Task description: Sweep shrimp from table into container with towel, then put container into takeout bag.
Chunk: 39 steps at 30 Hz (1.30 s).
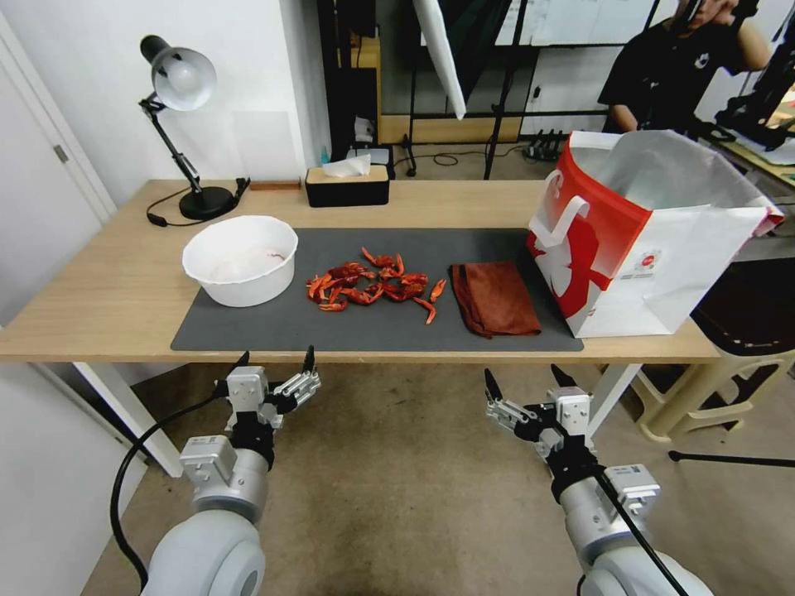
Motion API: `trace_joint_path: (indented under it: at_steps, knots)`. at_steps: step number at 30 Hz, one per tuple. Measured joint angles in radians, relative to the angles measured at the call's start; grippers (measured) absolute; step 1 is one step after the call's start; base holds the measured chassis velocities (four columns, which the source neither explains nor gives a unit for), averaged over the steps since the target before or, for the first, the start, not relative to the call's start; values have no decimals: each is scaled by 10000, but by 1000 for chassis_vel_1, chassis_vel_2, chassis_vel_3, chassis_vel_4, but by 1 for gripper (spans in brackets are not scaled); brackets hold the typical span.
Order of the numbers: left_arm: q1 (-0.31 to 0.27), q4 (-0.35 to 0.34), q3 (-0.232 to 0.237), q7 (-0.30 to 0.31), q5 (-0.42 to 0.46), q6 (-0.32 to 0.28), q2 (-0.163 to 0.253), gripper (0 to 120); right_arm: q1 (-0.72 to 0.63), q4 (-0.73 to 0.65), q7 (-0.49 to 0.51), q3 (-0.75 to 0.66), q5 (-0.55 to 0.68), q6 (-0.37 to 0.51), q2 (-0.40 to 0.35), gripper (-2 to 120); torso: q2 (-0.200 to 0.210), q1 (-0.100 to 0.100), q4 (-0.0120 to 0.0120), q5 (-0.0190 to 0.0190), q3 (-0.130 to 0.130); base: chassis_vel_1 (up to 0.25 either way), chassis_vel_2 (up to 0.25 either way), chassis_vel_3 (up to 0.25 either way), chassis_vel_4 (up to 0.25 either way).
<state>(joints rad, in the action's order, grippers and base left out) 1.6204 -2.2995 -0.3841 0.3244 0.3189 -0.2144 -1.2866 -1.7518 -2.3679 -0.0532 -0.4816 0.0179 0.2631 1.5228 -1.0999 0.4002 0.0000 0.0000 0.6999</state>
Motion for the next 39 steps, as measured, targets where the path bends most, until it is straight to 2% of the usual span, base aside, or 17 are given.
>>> trace_joint_path:
  at_steps: [18, 22, 23, 24, 26, 28, 29, 32, 34, 37, 38, 39]
  knots:
    - [62, 123, -10, -124, -46, 232, -13, 100, 40, 197, 24, -2, -126, -50, 43, 100, 0, -3, 0, 0, 0, 0, 0, 0, 0]
    - [-173, 183, -144, -52, 191, 426, 29, 100, 53, 234, 24, -25, -131, -65, 18, 100, 0, -3, 1, 0, 0, 0, 0, 0, 0]
    - [-539, 186, -352, 126, 599, 519, 58, 100, 57, 235, 24, -25, -131, -65, 3, 100, 0, -3, -1, -1, 1, 0, 0, 0, 0]
    - [-539, 186, -352, 126, 599, 519, 58, 100, 57, 235, 24, -25, -131, -65, 3, 100, 0, -3, -1, -1, 1, 0, 0, 0, 0]
    - [-854, 197, -681, 104, 858, 534, 121, 100, 63, 233, 21, -23, -130, -65, -12, 100, 0, -3, -1, -1, 1, 0, 0, 0, 0]
    - [-1306, 369, -1275, -162, 1266, 738, 383, 100, 95, 242, 14, -16, -130, -63, -35, 100, 0, -3, -2, -1, 1, 0, 0, 0, 0]
    - [-1306, 369, -1275, -162, 1266, 738, 383, 100, 95, 242, 14, -16, -130, -63, -35, 100, 0, -3, -2, -1, 1, 0, 0, 0, 0]
    - [-1851, 864, -1929, -591, 1870, 1106, 918, 100, 125, 293, 2, 0, -130, -53, -62, 100, 0, -2, 1, -3, 1, 0, 0, 0, 0]
    - [-1995, 1027, -2048, -741, 2066, 1173, 1080, 100, 130, 310, -3, 8, -130, -50, -64, 100, 0, -2, 0, -2, 1, 0, 0, 0, 0]
    - [-2721, 1916, -2294, -1701, 2746, 1490, 1972, 100, 164, 386, -26, 36, -147, -40, -59, 100, 0, -1, 0, -4, 1, 0, 0, 0, 0]
    - [-2721, 1916, -2294, -1701, 2746, 1490, 1972, 100, 164, 386, -26, 36, -147, -40, -59, 100, 0, -1, 0, -4, 1, 0, 0, 0, 0]
    - [-2909, 2142, -2303, -1980, 2849, 1569, 2214, 100, 166, 400, -32, 40, -156, -39, -52, 100, 0, -2, -1, -2, 1, 0, 0, 0, 0]
